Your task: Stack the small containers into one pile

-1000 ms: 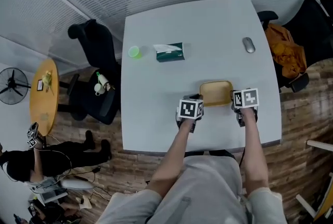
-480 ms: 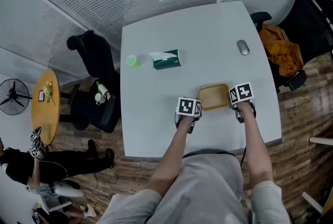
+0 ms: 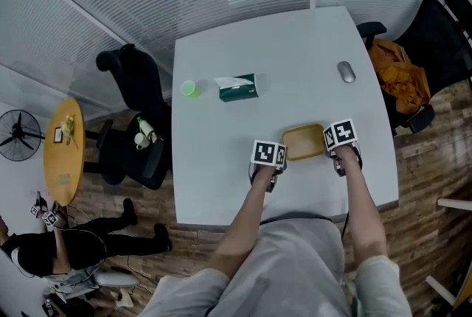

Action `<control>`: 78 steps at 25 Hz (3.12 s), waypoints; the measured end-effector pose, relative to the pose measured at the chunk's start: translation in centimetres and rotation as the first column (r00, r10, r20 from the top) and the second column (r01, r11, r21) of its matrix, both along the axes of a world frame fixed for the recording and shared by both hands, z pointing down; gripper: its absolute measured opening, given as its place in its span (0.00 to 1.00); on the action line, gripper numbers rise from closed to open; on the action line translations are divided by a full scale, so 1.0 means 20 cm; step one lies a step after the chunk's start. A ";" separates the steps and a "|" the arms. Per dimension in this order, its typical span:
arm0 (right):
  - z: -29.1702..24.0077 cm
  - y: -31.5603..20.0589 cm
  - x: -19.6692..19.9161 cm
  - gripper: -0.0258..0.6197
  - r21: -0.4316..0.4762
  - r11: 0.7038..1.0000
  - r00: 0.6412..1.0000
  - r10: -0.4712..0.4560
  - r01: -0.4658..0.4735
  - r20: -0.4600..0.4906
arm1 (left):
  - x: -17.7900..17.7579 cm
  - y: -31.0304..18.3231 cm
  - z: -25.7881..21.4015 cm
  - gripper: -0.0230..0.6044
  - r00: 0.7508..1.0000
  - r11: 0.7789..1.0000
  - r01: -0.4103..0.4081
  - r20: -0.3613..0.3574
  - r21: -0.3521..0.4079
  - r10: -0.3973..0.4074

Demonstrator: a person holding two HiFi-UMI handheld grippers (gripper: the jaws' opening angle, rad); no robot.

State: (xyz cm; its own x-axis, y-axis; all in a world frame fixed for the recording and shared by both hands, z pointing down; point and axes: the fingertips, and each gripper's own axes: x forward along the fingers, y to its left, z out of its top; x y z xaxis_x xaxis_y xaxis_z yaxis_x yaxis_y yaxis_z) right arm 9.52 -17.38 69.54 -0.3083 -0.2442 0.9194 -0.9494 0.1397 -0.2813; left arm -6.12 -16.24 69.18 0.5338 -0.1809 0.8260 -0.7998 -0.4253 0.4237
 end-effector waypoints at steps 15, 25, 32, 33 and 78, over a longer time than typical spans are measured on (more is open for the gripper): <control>-0.05 -0.05 0.02 0.10 0.063 0.998 0.999 0.002 0.001 -0.041 | -0.03 -0.08 -0.01 0.21 1.000 0.999 0.019 -0.018 0.038 -0.018; -0.21 0.08 -0.07 0.09 0.274 0.959 0.996 0.061 -0.075 0.059 | -0.09 -0.06 -0.18 0.20 0.982 0.981 0.027 -0.191 0.192 0.010; -0.31 0.18 -0.21 0.09 0.435 0.885 0.980 0.106 -0.169 0.166 | -0.13 0.02 -0.27 0.20 0.962 0.953 0.048 -0.270 0.298 0.036; -0.33 0.19 -0.23 0.09 0.447 0.871 0.971 0.123 -0.204 0.205 | -0.14 0.04 -0.27 0.20 0.957 0.950 0.067 -0.289 0.304 0.025; -0.43 0.71 -0.06 0.04 0.631 0.769 0.950 -0.263 0.101 0.169 | 0.07 0.67 -0.43 0.04 0.951 0.774 0.308 -0.165 0.553 -0.261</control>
State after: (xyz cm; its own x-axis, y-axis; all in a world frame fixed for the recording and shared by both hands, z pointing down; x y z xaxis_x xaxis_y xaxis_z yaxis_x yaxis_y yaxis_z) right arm 8.32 -3.22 60.88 -0.5893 -0.6422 0.4901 -0.8047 0.5208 -0.2850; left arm -4.66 -2.83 60.61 0.4382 -0.7559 0.4865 -0.8989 -0.3651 0.2424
